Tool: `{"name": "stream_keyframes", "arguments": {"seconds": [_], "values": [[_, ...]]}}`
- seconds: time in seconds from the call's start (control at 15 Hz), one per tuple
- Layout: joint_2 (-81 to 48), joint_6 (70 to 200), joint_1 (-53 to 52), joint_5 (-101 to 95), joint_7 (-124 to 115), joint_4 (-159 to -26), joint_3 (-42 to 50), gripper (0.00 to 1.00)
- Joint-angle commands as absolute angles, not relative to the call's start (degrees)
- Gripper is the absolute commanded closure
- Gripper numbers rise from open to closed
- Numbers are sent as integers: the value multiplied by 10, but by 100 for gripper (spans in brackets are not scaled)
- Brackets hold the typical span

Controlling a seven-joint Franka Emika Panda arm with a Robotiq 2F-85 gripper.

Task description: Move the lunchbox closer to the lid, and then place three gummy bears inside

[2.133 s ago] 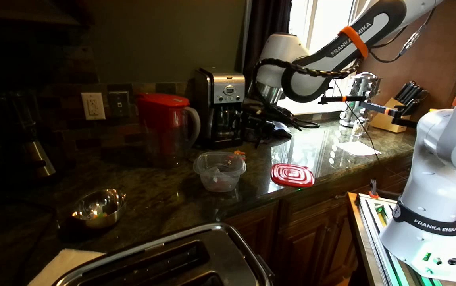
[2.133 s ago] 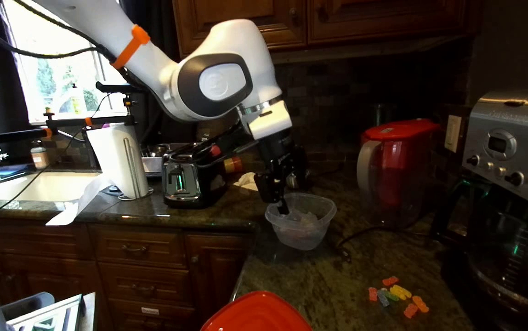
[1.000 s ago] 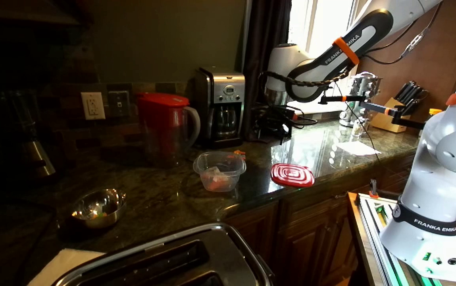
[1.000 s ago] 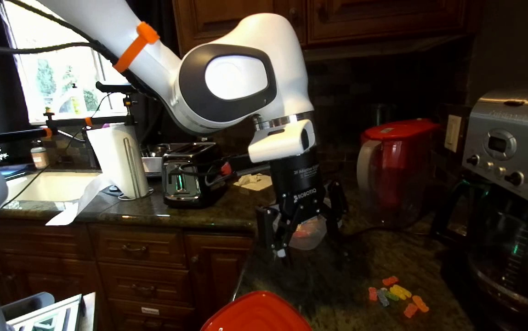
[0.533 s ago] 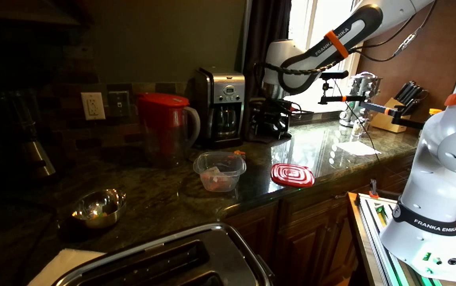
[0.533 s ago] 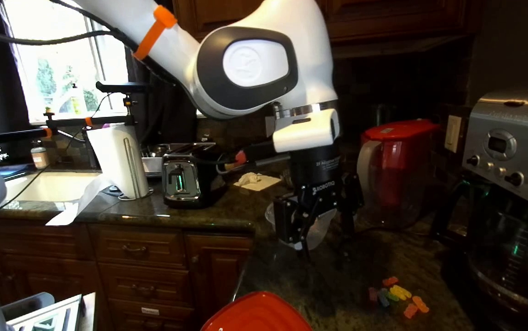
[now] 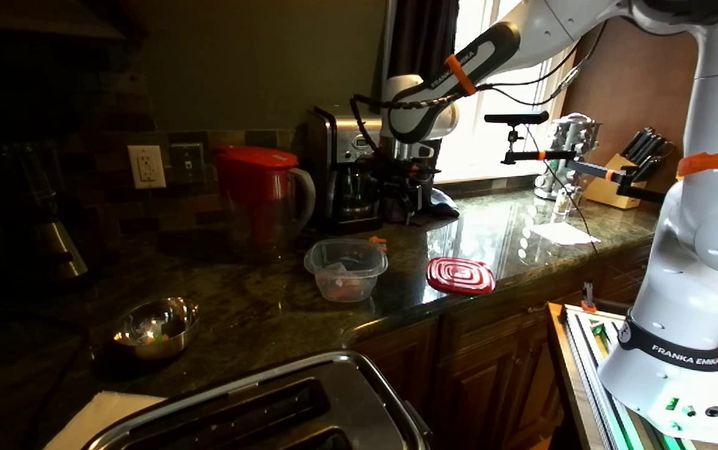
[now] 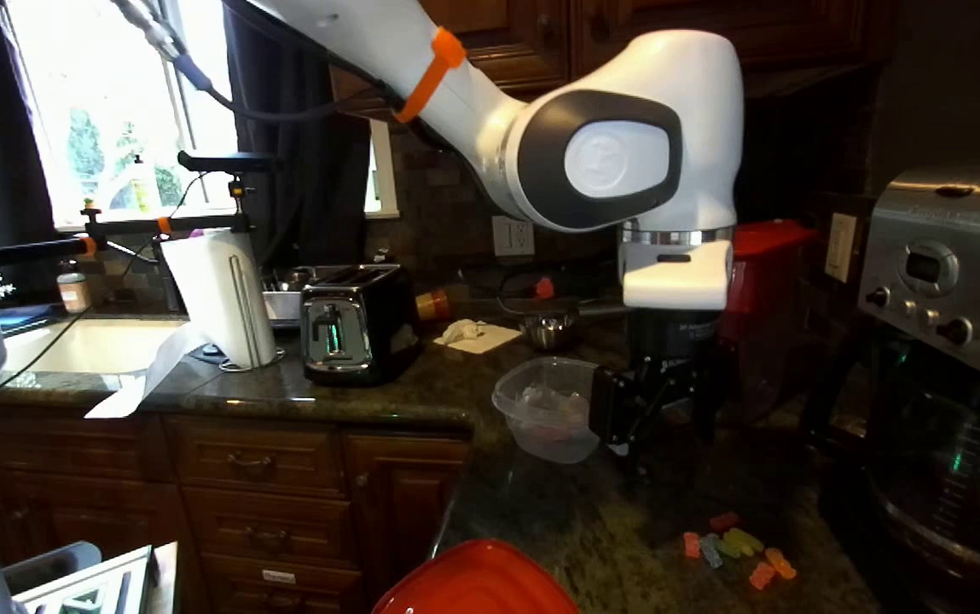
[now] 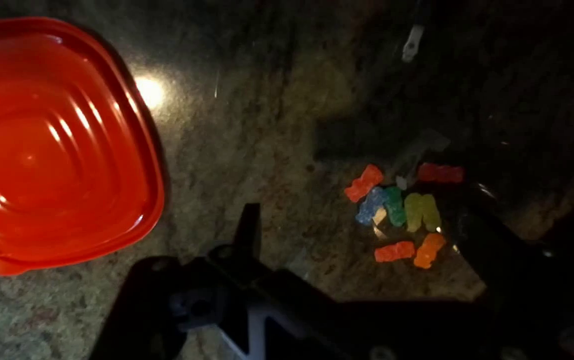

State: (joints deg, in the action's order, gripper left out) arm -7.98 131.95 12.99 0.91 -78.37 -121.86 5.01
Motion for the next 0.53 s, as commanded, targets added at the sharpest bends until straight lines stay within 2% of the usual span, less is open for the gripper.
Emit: {"name": "stream_keyframes", "arguments": {"seconds": [0.0,0.2,0.47], "values": [[-98,1317,107,27,-777,-1206,75,0],[-122,1317,107,45,-764,-1191,81,0],[-160,1412,86,22,-816,-1191,98,0]]}}
